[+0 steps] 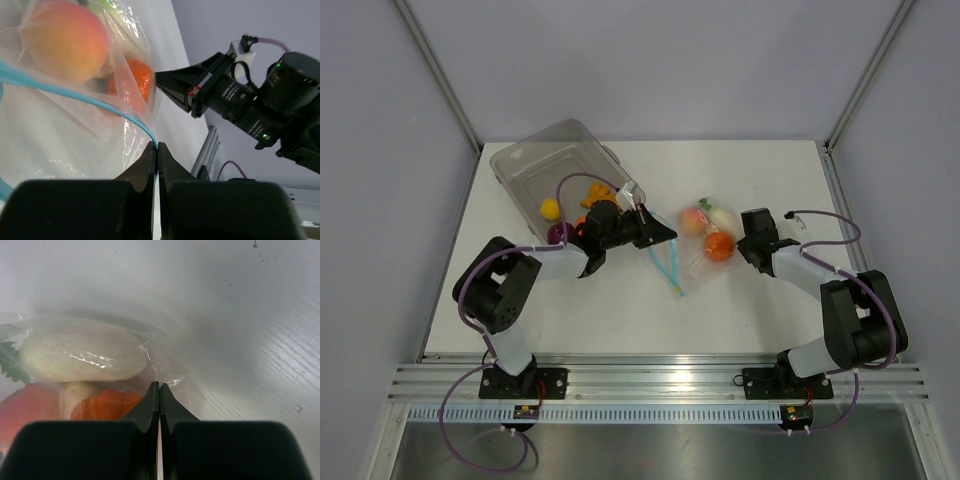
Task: Open the zip-top bag and remove the fake food
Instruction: Pick up the fake fruit from the zipper food storage bag.
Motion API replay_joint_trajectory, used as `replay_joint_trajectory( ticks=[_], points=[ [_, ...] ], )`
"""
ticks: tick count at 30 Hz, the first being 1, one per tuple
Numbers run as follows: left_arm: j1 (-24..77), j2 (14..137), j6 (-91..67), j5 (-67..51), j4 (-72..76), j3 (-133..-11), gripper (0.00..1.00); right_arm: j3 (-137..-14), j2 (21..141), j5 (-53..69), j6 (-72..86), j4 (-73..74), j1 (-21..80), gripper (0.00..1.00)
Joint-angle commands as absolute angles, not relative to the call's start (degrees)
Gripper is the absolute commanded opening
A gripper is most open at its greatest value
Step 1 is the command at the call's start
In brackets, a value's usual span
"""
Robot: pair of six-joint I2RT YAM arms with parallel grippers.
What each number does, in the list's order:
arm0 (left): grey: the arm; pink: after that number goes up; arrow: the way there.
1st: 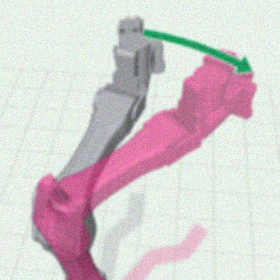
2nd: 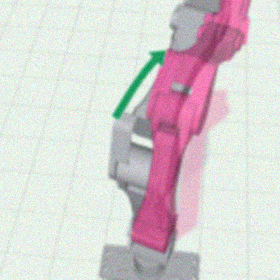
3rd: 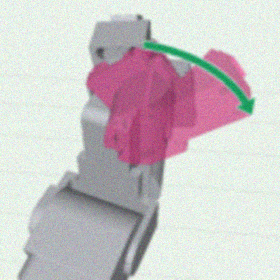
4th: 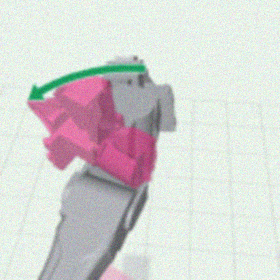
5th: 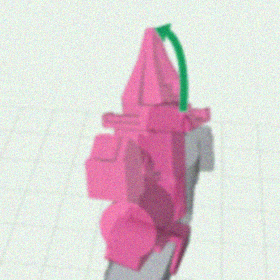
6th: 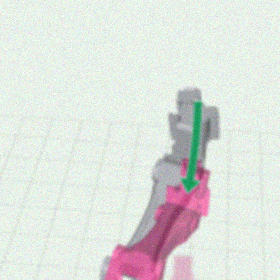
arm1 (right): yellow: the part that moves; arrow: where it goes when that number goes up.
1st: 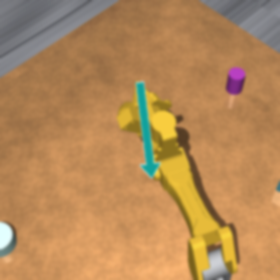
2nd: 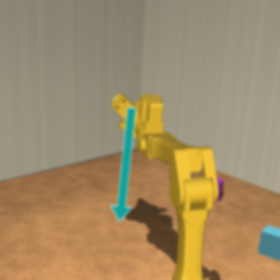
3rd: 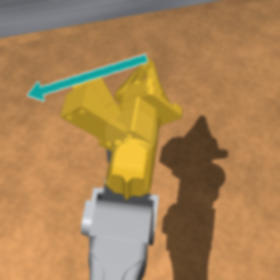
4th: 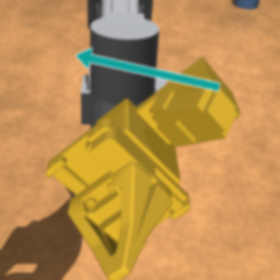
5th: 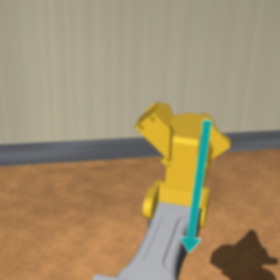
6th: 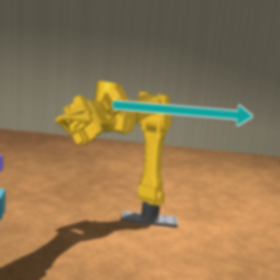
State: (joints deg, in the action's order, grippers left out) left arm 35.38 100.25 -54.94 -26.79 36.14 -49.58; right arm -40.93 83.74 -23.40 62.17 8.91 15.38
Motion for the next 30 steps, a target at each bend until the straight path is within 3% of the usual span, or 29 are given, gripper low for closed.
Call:
replay_joint_trajectory(
  ticks=[1,10,16,22,27,30],
  points=[
    [33.1,98.7,-59.5,-31.1,46.7,-46.9,0.0,-43.0,83.8,-27.5,63.9,10.4,15.6,0.0],
    [31.4,96.8,-61.1,-32.2,49.5,-45.1,0.0,-43.3,84.0,-27.5,63.9,10.7,15.6,0.0],
    [31.1,95.4,-60.6,-32.7,48.4,-45.0,0.11,-43.5,84.3,-27.2,63.7,10.5,15.6,0.0],
    [29.4,93.2,-60.6,-33.7,48.1,-43.9,0.13,-43.5,84.5,-27.3,63.9,10.5,15.6,0.0],
    [29.2,92.2,-59.3,-34.1,44.8,-44.6,0.54,-43.2,84.0,-27.5,64.0,10.5,15.5,0.0],
    [29.2,89.3,-55.5,-30.6,36.1,-44.0,0.55,-43.2,83.8,-27.5,64.0,10.5,15.6,0.0]
  ],
)
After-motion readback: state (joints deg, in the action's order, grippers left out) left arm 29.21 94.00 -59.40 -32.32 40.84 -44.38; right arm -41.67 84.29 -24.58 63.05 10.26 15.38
